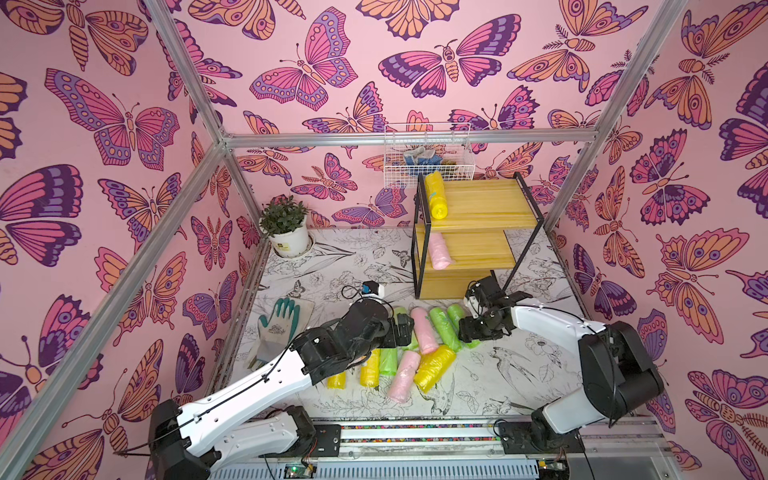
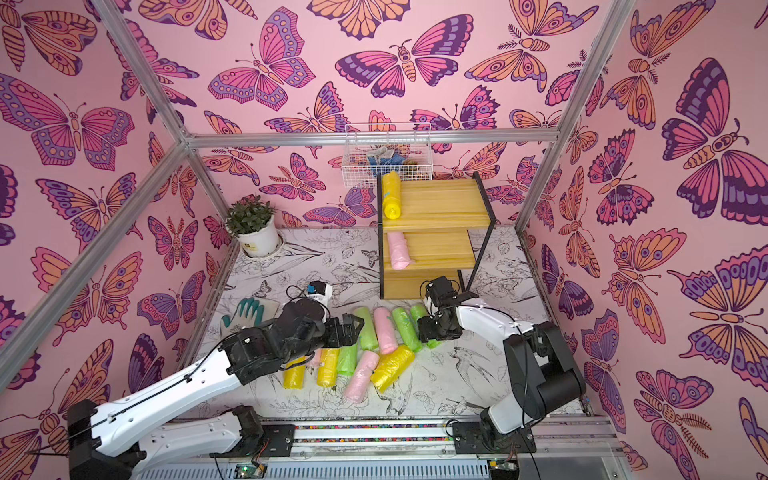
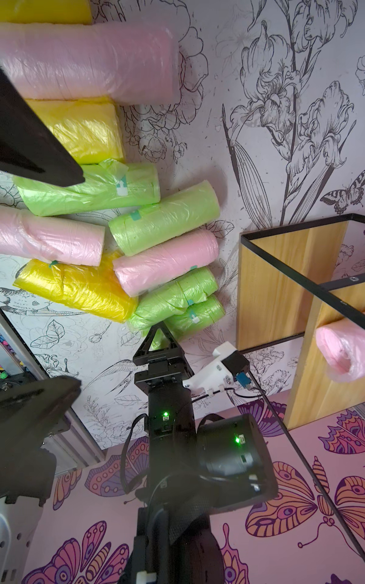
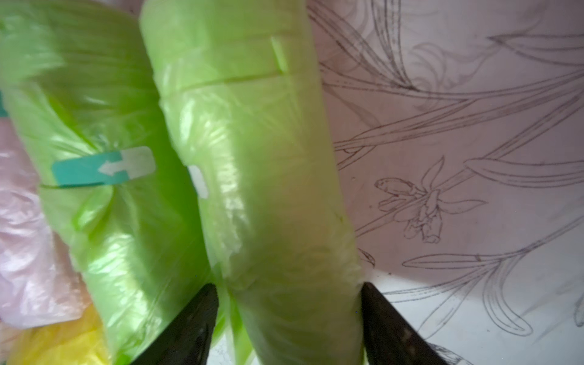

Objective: Sort the rolls of trash bags by color and place them on the shelf
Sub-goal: Pick up the roll of trash bags from the center of the board.

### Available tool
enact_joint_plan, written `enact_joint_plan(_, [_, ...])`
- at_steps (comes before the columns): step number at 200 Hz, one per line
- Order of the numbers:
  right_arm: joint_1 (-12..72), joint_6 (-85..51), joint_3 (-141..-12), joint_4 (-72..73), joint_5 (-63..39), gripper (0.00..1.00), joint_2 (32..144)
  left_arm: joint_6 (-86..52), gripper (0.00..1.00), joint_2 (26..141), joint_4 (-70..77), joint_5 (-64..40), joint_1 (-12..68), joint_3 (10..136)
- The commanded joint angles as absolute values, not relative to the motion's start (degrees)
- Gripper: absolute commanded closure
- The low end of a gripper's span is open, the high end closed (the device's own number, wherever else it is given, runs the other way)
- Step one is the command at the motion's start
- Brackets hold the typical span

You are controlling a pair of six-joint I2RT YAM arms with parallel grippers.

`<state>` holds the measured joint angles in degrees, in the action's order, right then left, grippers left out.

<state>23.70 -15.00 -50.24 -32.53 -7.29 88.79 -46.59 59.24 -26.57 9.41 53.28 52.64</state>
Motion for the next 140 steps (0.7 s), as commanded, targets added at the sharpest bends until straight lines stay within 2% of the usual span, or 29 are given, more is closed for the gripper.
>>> enact_joint_plan(1, [24.52,-16.63,-50.29,-32.89,-6.69,0.29,89.38,-46.67,0.00,58.18,-26.15,9.49,53.44,51.42])
enact_joint_plan(14, [24.60,-17.37,-49.77,-32.46,-6.29,0.32,89.54,-46.67,0.00,58.18,-26.17,9.51,53.44,51.33])
enact_joint_plan(39, [24.54,-18.28,-49.66,-32.35,-6.12,0.54,91.16,-46.65,0.00,58.44,-26.17,9.42,53.44,51.50])
enact_joint_plan(74, [24.60,-19.66,-49.31,-31.23,-5.76,0.64,91.12,-46.83,0.00,58.32,-26.11,9.11,53.44,50.91])
enact_joint_plan(90, [24.60,-20.64,-48.74,-30.06,-5.75,0.75,90.46,-47.45,0.00,57.77,-26.19,9.06,53.44,50.16])
enact_joint_plan(112, [24.59,-21.91,-47.61,-28.64,-6.31,1.00,88.16,-47.90,0.00,56.63,-26.14,9.32,53.43,49.23])
enact_joint_plan(140, [24.61,-23.67,-45.66,-27.13,-9.31,1.00,84.52,-47.91,0.00,55.40,-26.27,9.87,53.44,48.67])
